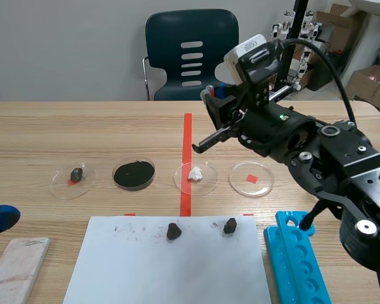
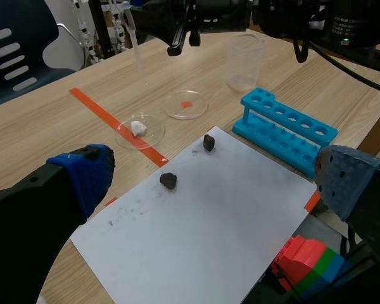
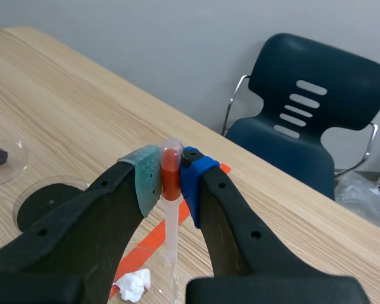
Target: Squeeze the dropper onto the mineral
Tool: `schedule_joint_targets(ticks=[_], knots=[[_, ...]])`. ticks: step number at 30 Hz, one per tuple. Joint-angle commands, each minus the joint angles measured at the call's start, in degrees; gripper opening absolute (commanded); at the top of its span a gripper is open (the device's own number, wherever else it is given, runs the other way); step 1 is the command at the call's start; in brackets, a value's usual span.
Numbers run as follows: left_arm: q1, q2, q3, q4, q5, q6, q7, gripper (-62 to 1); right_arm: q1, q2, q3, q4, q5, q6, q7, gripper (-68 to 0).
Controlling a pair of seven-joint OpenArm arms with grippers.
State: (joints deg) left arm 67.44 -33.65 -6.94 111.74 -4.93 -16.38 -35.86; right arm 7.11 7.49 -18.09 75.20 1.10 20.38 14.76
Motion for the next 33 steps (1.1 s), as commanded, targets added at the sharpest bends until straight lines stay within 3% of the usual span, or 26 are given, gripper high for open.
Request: schedule_joint_targets(ticks=[1, 8, 33], knots=[[0.0, 0.28, 0.22, 0.35, -0.35, -0.07, -0.98, 1.4, 1.88, -0.52, -0.13, -0.07, 0.87, -0.15, 1.29, -59.4], [0.0, 0.28, 0.22, 0.35, -0.35, -0.07, -0.98, 1.4, 4.48, -1.81, -1.97, -4.52, 1.07, -0.15, 2.51, -59.4], [0.0, 0.28, 0.22, 0.35, -0.35, -0.07, -0.98, 1.4, 4.31, -3.21, -5.29, -6.45, 1.05, 0.26, 1.84, -59.4]])
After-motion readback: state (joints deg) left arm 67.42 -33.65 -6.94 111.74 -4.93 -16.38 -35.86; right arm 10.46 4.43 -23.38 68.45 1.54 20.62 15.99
